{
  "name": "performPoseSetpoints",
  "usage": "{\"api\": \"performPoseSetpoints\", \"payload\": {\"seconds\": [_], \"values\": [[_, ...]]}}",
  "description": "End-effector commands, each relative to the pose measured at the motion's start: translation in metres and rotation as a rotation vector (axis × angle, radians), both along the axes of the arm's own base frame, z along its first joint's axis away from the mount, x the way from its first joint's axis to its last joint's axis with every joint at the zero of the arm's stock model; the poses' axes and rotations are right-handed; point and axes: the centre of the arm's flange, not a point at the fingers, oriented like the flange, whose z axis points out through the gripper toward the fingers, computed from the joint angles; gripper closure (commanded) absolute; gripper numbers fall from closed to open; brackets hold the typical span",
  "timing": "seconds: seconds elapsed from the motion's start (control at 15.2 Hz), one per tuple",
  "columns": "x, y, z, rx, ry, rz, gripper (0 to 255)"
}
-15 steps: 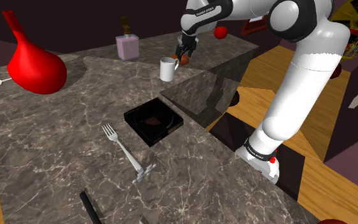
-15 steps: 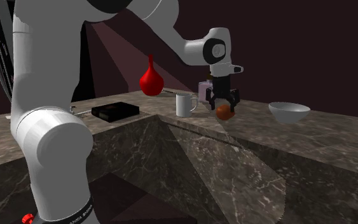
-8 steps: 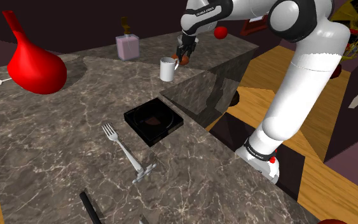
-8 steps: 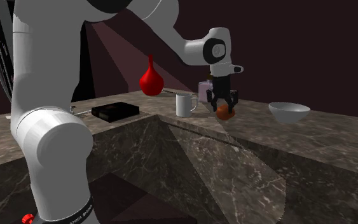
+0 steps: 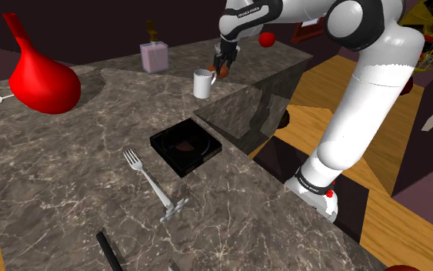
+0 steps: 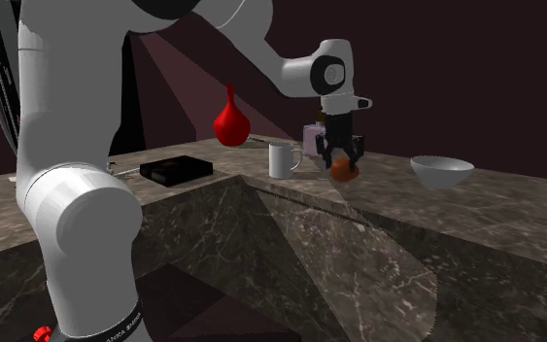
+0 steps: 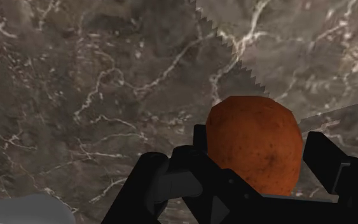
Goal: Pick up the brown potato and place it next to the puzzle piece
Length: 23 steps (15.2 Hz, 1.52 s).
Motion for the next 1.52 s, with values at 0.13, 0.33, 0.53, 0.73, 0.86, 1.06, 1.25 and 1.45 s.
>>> {"api": "performPoseSetpoints", "payload": {"seconds": [0.13,0.33,0.53,0.73,0.86,1.06,1.25,1.45], "values": [[0.000,0.000,0.020,0.000,0.000,0.000,255],[0.000,0.000,0.035,0.000,0.000,0.000,255],[0.000,0.000,0.051,0.000,0.000,0.000,255],[0.000,0.000,0.067,0.000,0.000,0.000,255],[0.000,0.000,0.078,0.000,0.000,0.000,255],[0.000,0.000,0.093,0.000,0.000,0.000,255],[0.000,0.000,0.109,0.000,0.000,0.000,255],[0.000,0.000,0.125,0.000,0.000,0.000,255]]}}
